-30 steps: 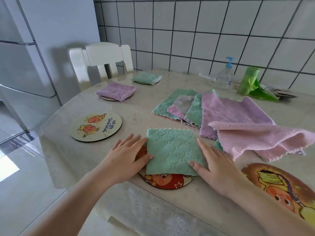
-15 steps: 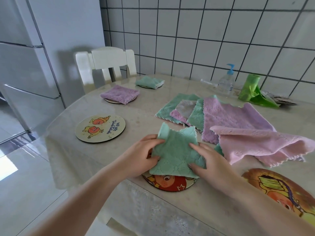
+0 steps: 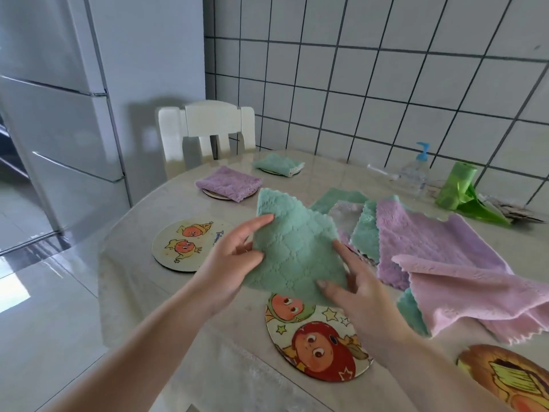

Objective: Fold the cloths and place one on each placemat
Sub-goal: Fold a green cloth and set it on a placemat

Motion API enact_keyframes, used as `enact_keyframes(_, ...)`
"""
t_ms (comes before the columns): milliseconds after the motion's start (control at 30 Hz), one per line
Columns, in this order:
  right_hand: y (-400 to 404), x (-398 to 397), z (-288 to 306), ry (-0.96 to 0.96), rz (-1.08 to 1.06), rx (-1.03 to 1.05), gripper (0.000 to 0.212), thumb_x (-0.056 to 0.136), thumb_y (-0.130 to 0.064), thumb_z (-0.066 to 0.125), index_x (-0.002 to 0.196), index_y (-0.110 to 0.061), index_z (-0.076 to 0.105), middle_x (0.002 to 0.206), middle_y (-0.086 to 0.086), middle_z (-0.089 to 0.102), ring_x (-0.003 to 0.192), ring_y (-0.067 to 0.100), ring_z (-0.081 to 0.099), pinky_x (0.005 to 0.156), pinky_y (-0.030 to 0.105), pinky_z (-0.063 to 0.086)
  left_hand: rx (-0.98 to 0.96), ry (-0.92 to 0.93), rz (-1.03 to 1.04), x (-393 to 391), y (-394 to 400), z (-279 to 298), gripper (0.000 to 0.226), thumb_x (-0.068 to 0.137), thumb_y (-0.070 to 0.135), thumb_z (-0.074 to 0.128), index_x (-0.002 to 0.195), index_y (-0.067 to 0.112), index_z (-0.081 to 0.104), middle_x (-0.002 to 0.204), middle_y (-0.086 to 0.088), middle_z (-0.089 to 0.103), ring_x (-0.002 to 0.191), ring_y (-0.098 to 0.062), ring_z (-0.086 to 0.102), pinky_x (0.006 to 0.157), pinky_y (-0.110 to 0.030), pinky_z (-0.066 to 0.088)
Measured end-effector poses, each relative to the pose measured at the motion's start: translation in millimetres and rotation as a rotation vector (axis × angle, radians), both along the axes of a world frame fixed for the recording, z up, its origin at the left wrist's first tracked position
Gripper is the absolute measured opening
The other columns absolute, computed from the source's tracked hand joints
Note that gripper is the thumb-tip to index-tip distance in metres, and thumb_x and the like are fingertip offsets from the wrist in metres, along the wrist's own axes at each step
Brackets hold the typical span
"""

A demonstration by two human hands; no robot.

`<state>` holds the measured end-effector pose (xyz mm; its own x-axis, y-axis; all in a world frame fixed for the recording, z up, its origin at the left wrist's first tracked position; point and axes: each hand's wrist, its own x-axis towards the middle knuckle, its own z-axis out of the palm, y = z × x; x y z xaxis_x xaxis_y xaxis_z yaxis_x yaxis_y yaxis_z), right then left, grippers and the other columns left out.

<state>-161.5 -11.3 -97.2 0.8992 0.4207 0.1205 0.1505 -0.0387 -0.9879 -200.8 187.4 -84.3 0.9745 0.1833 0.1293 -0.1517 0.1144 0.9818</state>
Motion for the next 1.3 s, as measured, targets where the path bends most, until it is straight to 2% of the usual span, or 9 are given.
enact_keyframes(200, 77, 9, 11, 0.549, 0.040, 0.517, 0.058, 0.087, 0.001, 0.054, 0.136, -0.027, 0.042, 0.128, 0.004, 0.057, 0.107, 0.026, 0.063, 0.078, 0.044, 0.057, 0.078, 0.039, 0.067, 14, 72, 24, 0.061, 0.083, -0.021, 0.030, 0.107, 0.026, 0.062, 0.108, 0.003, 0.065, 0.078, -0.011, 0.067, 0.061, -0.022, 0.054)
enact_keyframes(400, 138, 24, 13, 0.674, 0.001, 0.566, 0.045, 0.087, 0.008, 0.051, 0.123, -0.019, 0.052, 0.079, 0.007, 0.072, 0.072, 0.019, 0.065, 0.057, 0.030, 0.057, 0.410, 0.189, 0.061, 18, 146, 34, 0.059, 0.085, -0.013, 0.037, 0.115, 0.032, 0.059, 0.136, 0.000, 0.049, 0.113, -0.013, 0.057, 0.091, -0.027, 0.050)
enact_keyframes(500, 161, 28, 6, 0.502, 0.024, 0.443, 0.040, 0.087, 0.008, 0.052, 0.120, -0.014, 0.054, 0.099, 0.013, 0.065, 0.065, 0.014, 0.065, 0.053, 0.023, 0.054, 0.642, 0.263, 0.028, 24, 162, 39, 0.058, 0.088, -0.010, 0.037, 0.130, 0.027, 0.051, 0.133, -0.008, 0.044, 0.119, -0.015, 0.019, 0.094, -0.025, 0.044)
enact_keyframes(533, 167, 30, 3, 0.389, 0.030, 0.351, 0.039, 0.087, 0.007, 0.053, 0.120, -0.015, 0.054, 0.100, 0.013, 0.062, 0.066, 0.012, 0.065, 0.058, 0.024, 0.054, 0.712, 0.297, 0.026, 28, 166, 38, 0.058, 0.088, -0.009, 0.037, 0.133, 0.027, 0.049, 0.131, -0.006, 0.045, 0.117, -0.025, 0.048, 0.094, -0.026, 0.042)
enact_keyframes(667, 181, 31, -8, -0.067, 0.023, -0.087, 0.048, 0.083, 0.001, 0.061, 0.128, -0.013, 0.052, 0.087, 0.005, 0.046, 0.067, 0.004, 0.054, 0.066, 0.010, 0.045, 0.908, 0.380, -0.012, 44, 181, 26, 0.059, 0.087, -0.005, 0.039, 0.132, 0.033, 0.050, 0.133, 0.001, 0.049, 0.103, -0.015, 0.054, 0.075, -0.021, 0.044)
enact_keyframes(833, 187, 22, -27, -0.324, 0.019, -0.293, 0.053, 0.083, -0.005, 0.062, 0.133, -0.014, 0.048, 0.133, 0.001, 0.039, 0.102, 0.006, 0.053, 0.093, 0.016, 0.043, 1.065, 0.388, -0.054, 54, 183, 10, 0.061, 0.086, -0.007, 0.037, 0.135, 0.028, 0.046, 0.124, 0.007, 0.049, 0.075, 0.006, 0.046, 0.060, -0.010, 0.038)
enact_keyframes(933, 187, 23, -32, -0.305, 0.015, -0.314, 0.054, 0.084, -0.008, 0.062, 0.135, -0.015, 0.046, 0.137, 0.002, 0.036, 0.113, 0.012, 0.052, 0.102, 0.029, 0.042, 1.090, 0.366, -0.049, 57, 186, 5, 0.063, 0.084, -0.008, 0.038, 0.136, 0.026, 0.045, 0.139, 0.008, 0.044, 0.092, -0.003, 0.051, 0.076, -0.014, 0.038)
enact_keyframes(1067, 182, 27, -34, -0.346, -0.004, -0.360, 0.054, 0.083, -0.013, 0.065, 0.133, -0.013, 0.047, 0.145, 0.007, 0.028, 0.097, -0.011, 0.045, 0.082, 0.001, 0.030, 1.230, 0.364, -0.009, 60, 188, -3, 0.063, 0.082, -0.007, 0.041, 0.138, 0.023, 0.042, 0.148, 0.001, 0.035, 0.129, -0.015, 0.037, 0.103, -0.023, 0.030)
enact_keyframes(1300, 160, 26, -28, -0.617, 0.058, -0.792, 0.055, 0.088, -0.056, 0.042, 0.137, -0.031, 0.038, 0.156, -0.005, 0.009, 0.143, 0.014, 0.002, 0.116, 0.040, 0.011, 1.444, 0.148, 0.091, 50, 154, -12, 0.055, 0.094, 0.030, 0.047, 0.145, 0.021, 0.029, 0.154, -0.003, 0.023, 0.143, -0.017, 0.016, 0.116, -0.031, 0.012)
